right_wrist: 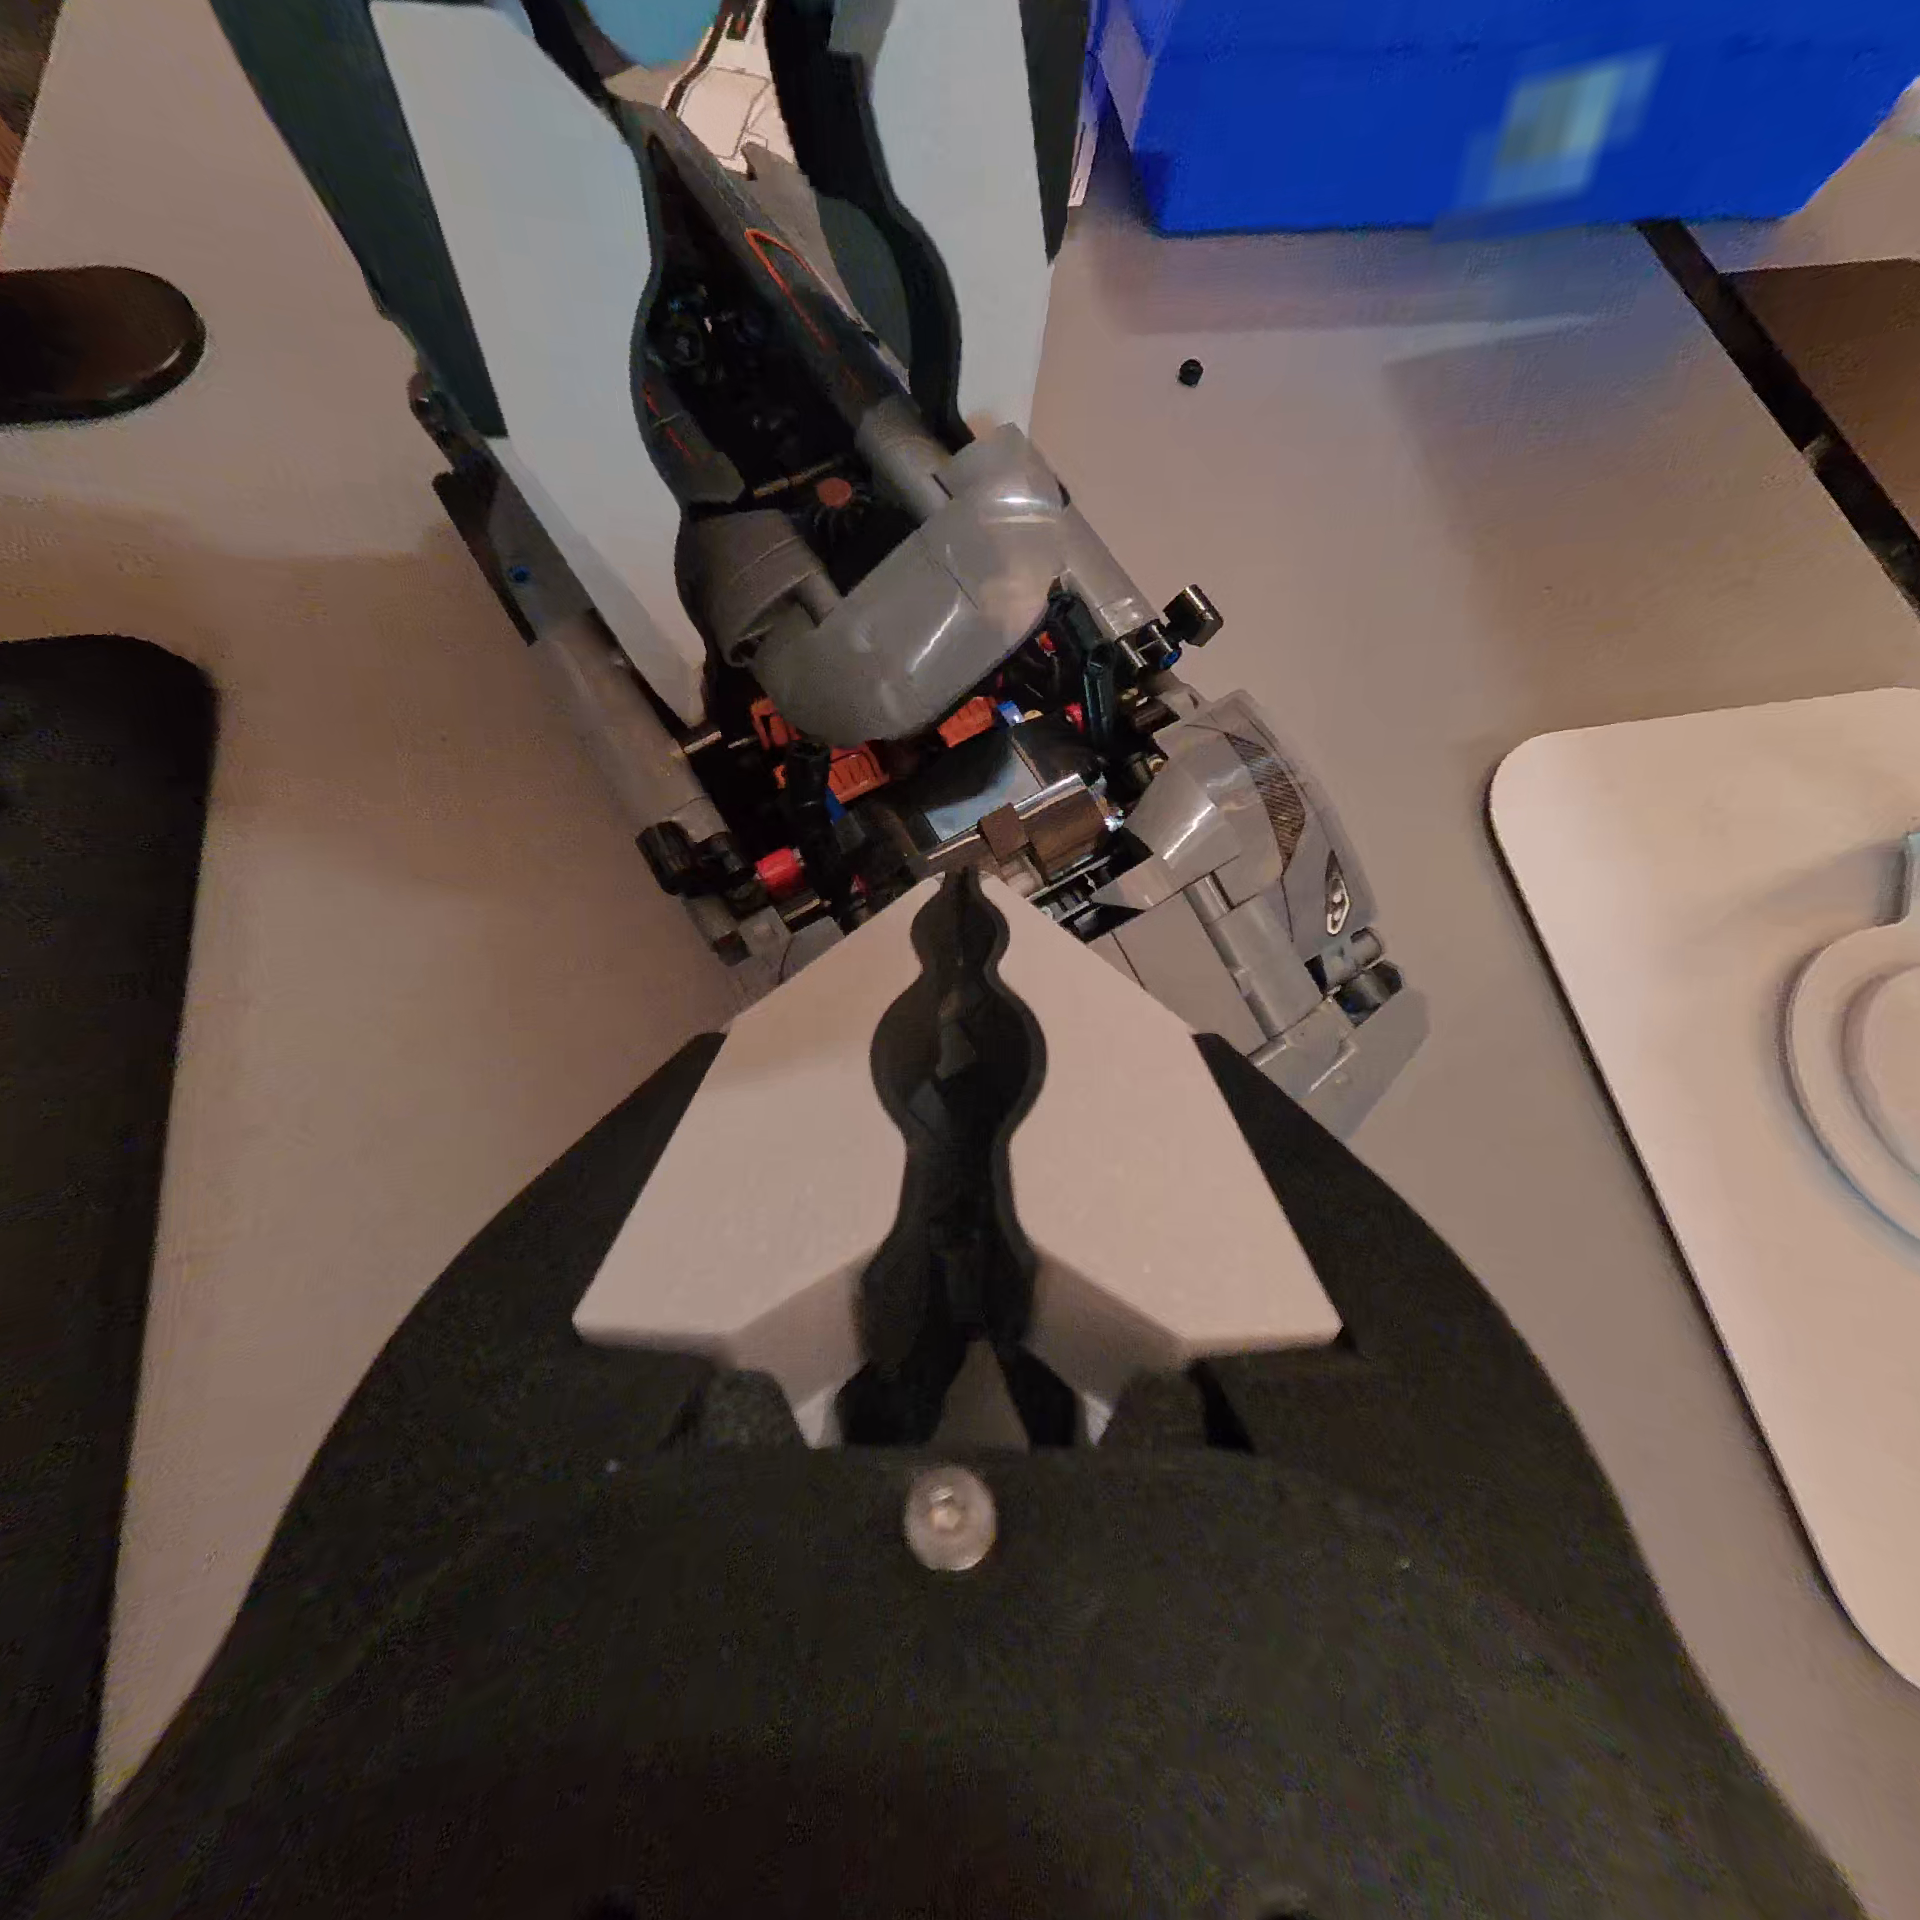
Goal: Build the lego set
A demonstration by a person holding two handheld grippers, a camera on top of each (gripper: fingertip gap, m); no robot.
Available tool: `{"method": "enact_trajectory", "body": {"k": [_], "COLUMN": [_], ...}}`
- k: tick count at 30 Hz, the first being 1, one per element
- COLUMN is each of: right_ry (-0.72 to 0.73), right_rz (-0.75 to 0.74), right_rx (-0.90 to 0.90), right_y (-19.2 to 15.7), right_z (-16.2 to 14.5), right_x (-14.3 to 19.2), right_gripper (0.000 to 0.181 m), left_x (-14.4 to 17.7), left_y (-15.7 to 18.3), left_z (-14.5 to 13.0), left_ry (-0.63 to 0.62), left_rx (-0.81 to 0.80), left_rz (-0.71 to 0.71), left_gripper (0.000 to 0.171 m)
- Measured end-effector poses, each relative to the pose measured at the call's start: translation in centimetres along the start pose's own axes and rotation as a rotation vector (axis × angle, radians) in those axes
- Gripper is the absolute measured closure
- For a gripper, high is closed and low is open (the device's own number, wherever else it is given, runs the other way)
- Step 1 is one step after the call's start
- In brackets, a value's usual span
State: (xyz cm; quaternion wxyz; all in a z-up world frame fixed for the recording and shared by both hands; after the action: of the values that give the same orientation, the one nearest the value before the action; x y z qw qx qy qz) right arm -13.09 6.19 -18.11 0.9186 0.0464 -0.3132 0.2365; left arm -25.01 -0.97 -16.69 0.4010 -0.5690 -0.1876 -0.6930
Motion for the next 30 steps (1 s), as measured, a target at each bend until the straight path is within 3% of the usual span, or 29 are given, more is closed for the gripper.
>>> {"method": "enact_trajectory", "body": {"k": [9, 17, 21, 27, 28, 30], "right_ry": [0.009, 0.020, 0.018, 0.007, 0.008, 0.010], "right_rz": [0.013, 0.030, 0.037, 0.027, 0.022, 0.020], "right_rx": [-0.009, -0.029, -0.033, -0.035, -0.037, -0.036], "right_y": [0.0, 0.2, 0.2, 0.3, 0.4, 0.4], "right_z": [-0.1, -0.2, -0.2, -0.2, -0.2, -0.3], "right_x": [-0.1, -0.1, -0.1, 0.0, 0.0, 0.1], "right_gripper": [0.181, 0.181, 0.181, 0.181, 0.181, 0.181], "left_x": [0.2, 1.1, 0.9, 1.7, 2.1, 2.1], "left_y": [0.6, -2.0, -2.1, -0.6, -0.1, 0.6], "left_z": [0.0, -0.6, -0.6, 0.3, 0.7, 1.0], "left_ry": [-0.046, 0.105, 0.089, 0.018, 0.016, -0.018], "left_rx": [-0.037, 0.156, 0.148, 0.010, -0.033, -0.110], "left_rz": [0.083, -0.114, -0.140, 0.089, 0.097, 0.168], "left_gripper": [0.108, 0.110, 0.110, 0.112, 0.130, 0.137]}}
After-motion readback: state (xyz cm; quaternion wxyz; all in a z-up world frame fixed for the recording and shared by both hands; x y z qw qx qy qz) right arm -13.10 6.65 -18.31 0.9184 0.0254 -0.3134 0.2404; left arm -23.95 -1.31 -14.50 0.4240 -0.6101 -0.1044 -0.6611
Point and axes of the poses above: each gripper's, where its closed fingertips meet, x back along the fingers, z out of its top, y = z × x across the jaws, the point moved 8 cm from there along x, back along the fingers, and after that the axes turned 12 degrees about z, right-handed, at the moved point
